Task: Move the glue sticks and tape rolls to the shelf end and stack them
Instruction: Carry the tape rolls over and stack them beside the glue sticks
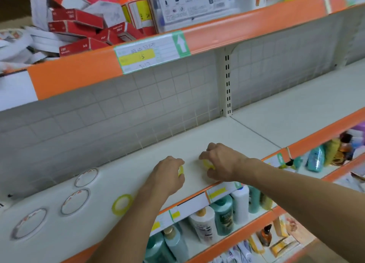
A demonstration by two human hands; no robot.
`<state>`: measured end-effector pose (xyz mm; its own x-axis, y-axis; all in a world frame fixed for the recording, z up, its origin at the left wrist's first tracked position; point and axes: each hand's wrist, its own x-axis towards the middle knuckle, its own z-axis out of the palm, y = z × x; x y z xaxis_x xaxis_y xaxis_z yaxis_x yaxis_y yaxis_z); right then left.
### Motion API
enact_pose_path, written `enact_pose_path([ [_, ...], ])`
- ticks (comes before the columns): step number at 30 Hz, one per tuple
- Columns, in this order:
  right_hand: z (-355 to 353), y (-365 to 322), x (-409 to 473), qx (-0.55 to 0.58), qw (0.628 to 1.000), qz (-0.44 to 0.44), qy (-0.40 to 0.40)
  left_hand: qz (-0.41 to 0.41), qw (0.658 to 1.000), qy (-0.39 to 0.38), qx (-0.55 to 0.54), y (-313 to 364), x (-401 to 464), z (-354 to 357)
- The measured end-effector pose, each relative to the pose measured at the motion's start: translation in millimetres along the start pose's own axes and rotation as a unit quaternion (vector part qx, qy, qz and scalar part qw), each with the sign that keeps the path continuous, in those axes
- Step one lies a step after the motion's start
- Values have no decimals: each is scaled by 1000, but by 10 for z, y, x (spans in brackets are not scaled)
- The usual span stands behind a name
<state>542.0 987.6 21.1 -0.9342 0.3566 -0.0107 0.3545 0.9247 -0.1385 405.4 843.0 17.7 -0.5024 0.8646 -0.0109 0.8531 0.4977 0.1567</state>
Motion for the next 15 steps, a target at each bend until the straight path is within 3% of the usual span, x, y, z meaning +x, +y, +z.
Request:
enact_pose_path([
  [15,-391,1899,-764,-1,994,104,31,116,993,0,3,1990,1083,207],
])
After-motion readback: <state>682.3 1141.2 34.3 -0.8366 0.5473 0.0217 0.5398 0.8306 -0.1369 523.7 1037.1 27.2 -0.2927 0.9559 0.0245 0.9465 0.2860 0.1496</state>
